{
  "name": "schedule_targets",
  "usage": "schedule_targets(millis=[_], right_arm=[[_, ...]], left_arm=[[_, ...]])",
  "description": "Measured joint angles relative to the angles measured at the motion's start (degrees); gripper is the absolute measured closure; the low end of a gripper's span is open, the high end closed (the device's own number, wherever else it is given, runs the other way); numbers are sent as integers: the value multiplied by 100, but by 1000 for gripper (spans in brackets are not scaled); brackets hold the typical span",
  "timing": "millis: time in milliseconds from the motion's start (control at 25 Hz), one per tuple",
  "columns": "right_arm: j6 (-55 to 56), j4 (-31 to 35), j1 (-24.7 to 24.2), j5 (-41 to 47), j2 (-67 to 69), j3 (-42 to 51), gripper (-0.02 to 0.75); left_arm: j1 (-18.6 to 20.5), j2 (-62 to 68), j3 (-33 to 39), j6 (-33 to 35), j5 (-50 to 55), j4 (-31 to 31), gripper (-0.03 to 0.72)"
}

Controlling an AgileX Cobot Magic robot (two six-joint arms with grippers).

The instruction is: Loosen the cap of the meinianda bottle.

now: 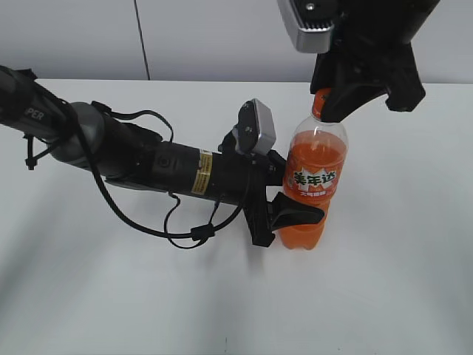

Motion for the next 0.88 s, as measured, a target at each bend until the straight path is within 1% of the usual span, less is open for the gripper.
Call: schedule_targets(millis=[280,600,680,880], right_arm=[[-714,0,0,7,0,-5,458],[-699,0,0,7,0,-5,453],[-641,-5,0,-9,0,-5,427],[-597,-41,0,-58,0,1,303]], left_arm=[[0,0,0,4,0,0,279],[0,0,0,4,0,0,279],[0,0,0,-4,0,-7,279],[0,0,0,-19,4,-13,279]])
